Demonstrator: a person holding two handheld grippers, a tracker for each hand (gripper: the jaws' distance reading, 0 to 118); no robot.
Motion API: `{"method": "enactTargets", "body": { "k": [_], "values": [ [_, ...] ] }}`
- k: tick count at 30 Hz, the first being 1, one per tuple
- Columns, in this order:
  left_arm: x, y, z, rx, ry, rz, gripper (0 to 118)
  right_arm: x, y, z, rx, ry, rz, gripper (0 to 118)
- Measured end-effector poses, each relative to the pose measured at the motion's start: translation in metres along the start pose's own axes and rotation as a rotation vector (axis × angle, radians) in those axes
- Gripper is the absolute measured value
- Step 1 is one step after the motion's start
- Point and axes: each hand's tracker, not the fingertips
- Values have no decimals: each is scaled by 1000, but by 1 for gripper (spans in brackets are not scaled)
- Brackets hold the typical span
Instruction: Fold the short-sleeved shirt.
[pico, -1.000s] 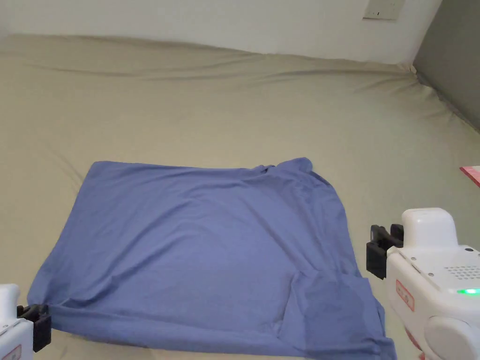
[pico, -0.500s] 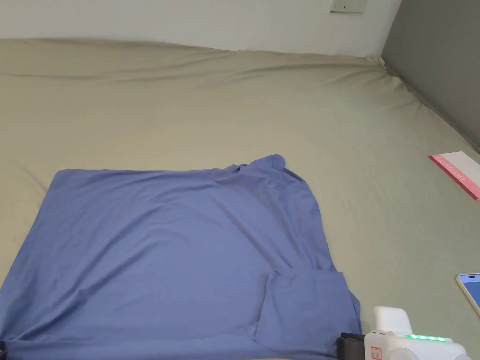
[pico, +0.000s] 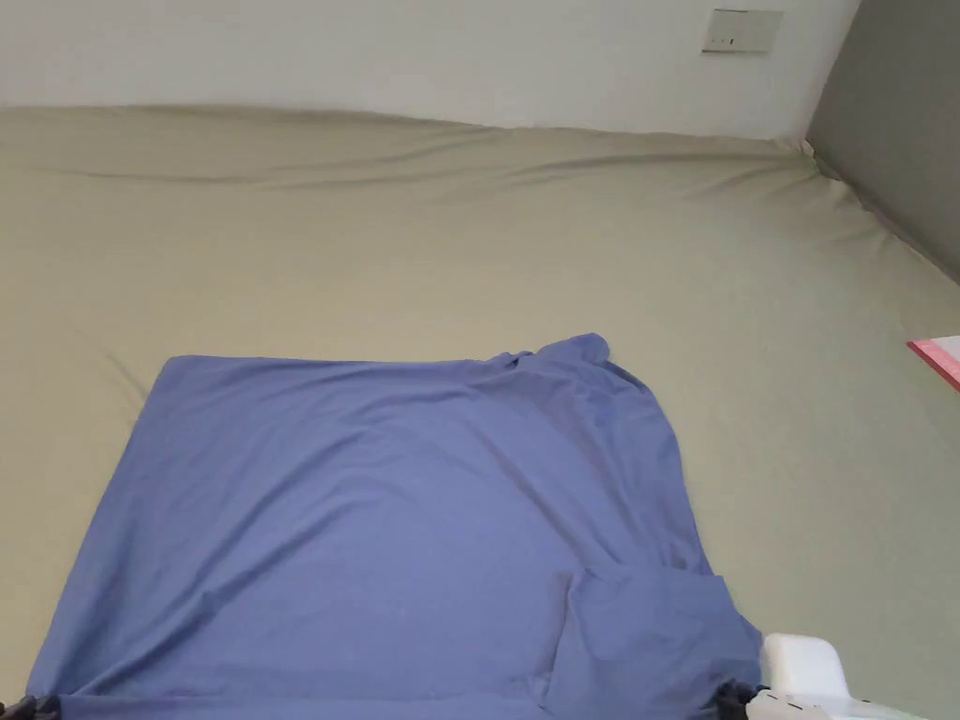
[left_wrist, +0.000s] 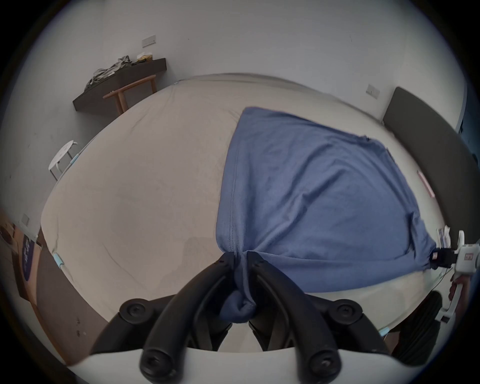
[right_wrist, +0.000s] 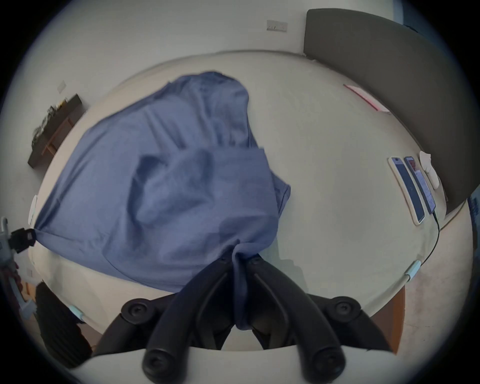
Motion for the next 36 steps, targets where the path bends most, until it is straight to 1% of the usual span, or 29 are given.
{"method": "enactTargets", "body": {
  "k": [4, 8, 10, 14, 17, 21, 24, 26, 28, 33, 34, 35, 36],
  "values": [
    [-4, 17, 2, 31, -39, 63, 7, 7, 24, 19, 101, 63, -39, 5],
    [-1, 41, -3, 59, -53, 79, 7, 7, 58, 16, 133, 64, -72, 5],
    [-1, 55, -8, 70, -59, 89, 7, 3, 76, 11, 145, 63, -73, 5],
    [-4, 83, -32, 65, -64, 136, 7, -9, 113, -9, 167, 42, -51, 5],
    [-6, 101, -59, 39, -72, 170, 7, -22, 137, -31, 149, 20, -29, 5],
    [2, 119, -99, -6, -42, 130, 7, -29, 156, -72, 79, -27, -11, 5],
    [8, 126, -123, -34, -30, 114, 7, -34, 159, -96, 18, -65, -8, 6],
    [11, 130, -138, -51, -20, 97, 7, -34, 160, -109, -10, -77, -28, 6],
    [13, 130, -148, -61, -13, 88, 7, -30, 159, -121, -22, -75, -38, 6],
    [14, 127, -167, -87, -7, 77, 7, -32, 155, -134, -19, -107, -22, 6],
    [14, 127, -168, -79, -18, 77, 7, -33, 155, -134, -13, -112, -24, 6],
    [14, 127, -167, -61, -32, 81, 15, -33, 156, -134, -8, -114, -31, 13],
    [13, 129, -160, -26, -73, 109, 30, -32, 159, -132, 7, -124, -34, 27]
  ]
}}
